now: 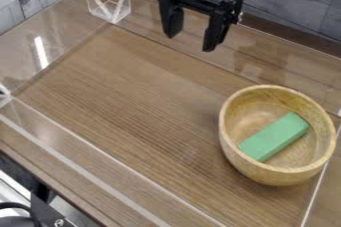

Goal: Move green object from inside the wooden bowl to the table next to it

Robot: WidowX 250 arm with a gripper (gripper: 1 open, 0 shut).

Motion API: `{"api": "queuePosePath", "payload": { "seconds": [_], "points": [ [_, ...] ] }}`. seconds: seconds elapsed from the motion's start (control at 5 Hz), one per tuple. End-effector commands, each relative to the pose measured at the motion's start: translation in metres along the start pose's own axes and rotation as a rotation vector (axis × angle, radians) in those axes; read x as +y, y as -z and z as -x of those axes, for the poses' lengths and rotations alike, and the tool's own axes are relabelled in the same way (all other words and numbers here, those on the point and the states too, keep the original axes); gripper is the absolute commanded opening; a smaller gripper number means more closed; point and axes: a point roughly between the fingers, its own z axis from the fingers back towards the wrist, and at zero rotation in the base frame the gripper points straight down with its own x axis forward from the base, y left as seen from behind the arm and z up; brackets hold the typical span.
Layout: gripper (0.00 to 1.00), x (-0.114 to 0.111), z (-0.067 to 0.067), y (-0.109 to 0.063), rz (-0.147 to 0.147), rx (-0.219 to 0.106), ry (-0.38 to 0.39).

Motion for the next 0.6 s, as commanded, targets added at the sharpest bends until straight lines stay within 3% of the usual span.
{"api": "queuePosePath", "payload": {
  "seconds": [0.0,0.2,0.4],
  "points": [
    [1.0,-0.014,-0.001,0.015,0.011,0.027,0.008],
    [1.0,-0.047,0.002,0.022,0.023,0.037,0.128],
    [1.0,-0.082,0.015,0.041,0.025,0.022,0.232]
  ]
}}
